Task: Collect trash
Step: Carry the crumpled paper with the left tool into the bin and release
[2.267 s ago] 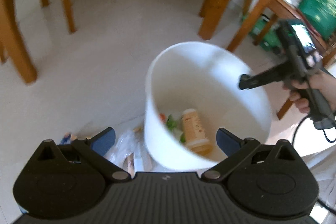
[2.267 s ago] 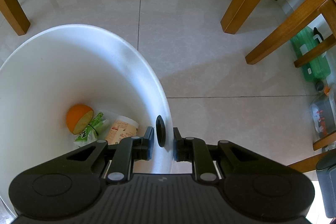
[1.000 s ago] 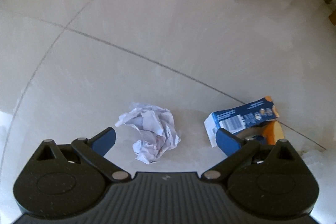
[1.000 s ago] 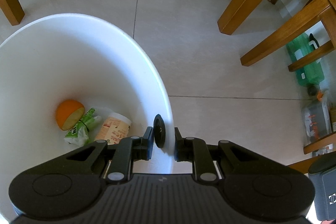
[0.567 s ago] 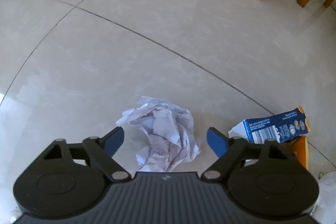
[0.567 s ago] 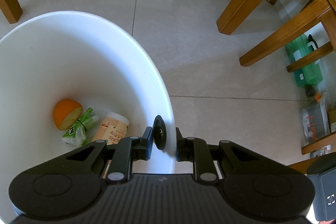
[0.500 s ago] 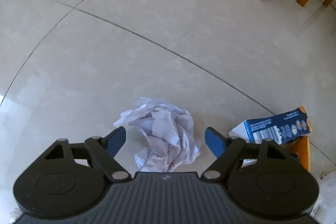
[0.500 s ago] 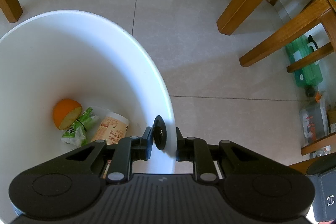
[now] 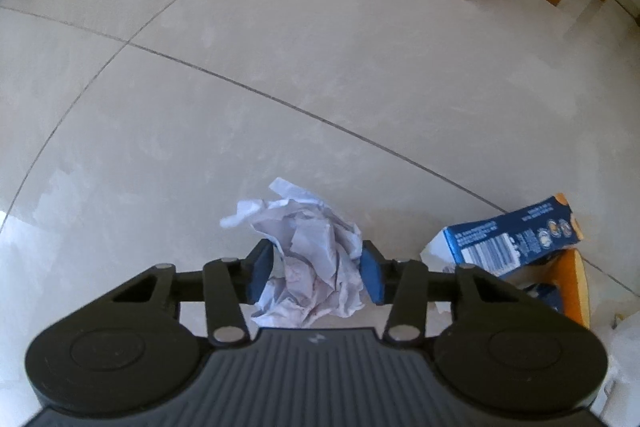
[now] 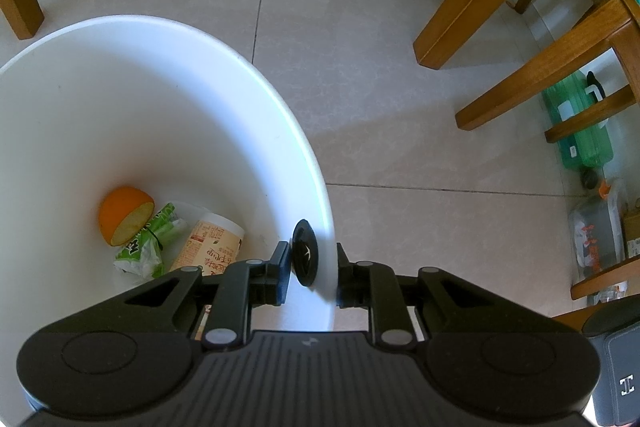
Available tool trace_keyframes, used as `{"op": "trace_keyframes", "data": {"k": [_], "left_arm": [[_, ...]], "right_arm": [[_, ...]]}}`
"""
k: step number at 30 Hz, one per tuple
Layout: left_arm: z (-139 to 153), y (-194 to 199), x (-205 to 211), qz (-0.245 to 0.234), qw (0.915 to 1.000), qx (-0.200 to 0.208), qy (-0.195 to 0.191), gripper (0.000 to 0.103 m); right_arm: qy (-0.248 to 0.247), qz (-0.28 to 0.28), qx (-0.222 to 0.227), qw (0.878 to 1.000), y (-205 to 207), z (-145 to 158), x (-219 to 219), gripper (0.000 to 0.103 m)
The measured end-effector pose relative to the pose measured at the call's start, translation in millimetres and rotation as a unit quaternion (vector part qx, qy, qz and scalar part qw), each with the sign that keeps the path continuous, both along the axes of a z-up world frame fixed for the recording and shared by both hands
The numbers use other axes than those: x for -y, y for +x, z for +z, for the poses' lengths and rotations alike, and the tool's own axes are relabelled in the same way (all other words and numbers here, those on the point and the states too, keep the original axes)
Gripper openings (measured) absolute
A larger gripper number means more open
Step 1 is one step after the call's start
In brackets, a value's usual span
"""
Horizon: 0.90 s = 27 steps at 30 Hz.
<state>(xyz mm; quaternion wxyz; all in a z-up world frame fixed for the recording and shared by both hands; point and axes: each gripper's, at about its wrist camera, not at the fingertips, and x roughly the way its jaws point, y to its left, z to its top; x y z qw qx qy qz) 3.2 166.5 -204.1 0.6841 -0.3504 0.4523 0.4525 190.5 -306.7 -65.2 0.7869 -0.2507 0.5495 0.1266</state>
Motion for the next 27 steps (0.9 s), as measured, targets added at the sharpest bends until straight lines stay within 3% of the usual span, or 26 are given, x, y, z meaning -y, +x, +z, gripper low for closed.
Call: {"op": "trace_keyframes", "data": {"k": [9, 18, 21, 27], "left_arm": [[50, -8, -1, -0.034, 0.9993, 0.007, -0.009, 0.041], [137, 0, 20, -0.118, 0.9926, 0.025, -0.012, 0.041], [170, 16, 36, -0.180, 0.9832, 0.021, -0.022, 0.041], [241, 52, 80, -0.307, 0.9497, 0.050, -0.033, 0.041]], "right_arm": [[0.001, 0.001, -0.002, 1.000, 1, 0, 0, 0.024], [0.005, 0.005, -0.007, 1.000, 3, 1, 2, 0.024], [0.006, 0.007, -0.010, 1.000, 2, 1, 3, 0.024], [0.012, 0.004, -0.014, 1.000, 4, 2, 6, 0.022]]}}
